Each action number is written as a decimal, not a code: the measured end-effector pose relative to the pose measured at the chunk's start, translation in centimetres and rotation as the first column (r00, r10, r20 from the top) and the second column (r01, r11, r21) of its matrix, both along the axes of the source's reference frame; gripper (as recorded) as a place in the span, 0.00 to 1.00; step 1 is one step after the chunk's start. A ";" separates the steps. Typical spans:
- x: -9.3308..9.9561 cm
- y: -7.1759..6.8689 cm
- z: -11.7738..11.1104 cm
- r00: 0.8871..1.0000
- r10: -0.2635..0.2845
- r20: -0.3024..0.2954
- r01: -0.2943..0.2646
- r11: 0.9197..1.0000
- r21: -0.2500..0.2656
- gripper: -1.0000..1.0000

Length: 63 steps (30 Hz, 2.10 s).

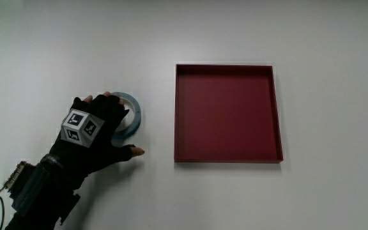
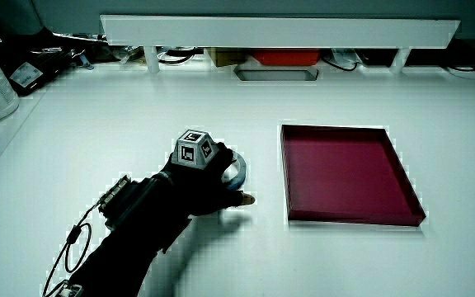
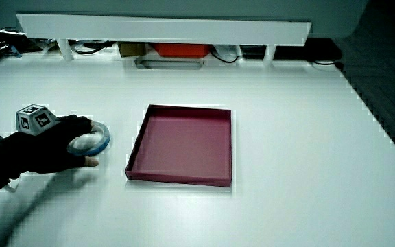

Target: Pick blue tape

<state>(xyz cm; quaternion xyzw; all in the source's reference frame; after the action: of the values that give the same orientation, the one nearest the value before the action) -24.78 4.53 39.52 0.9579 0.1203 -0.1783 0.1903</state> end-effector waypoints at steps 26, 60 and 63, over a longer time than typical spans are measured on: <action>6.3 -4.3 9.1 0.973 0.159 0.169 -0.136 0.981 -0.140 0.50; 5.8 -4.0 9.4 0.986 0.132 0.100 -0.135 0.990 0.027 1.00; 5.6 -3.8 9.6 0.987 0.122 0.102 -0.127 0.991 0.045 1.00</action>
<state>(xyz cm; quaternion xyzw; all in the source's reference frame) -19.13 0.73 49.11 0.9607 0.1750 -0.1153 0.1820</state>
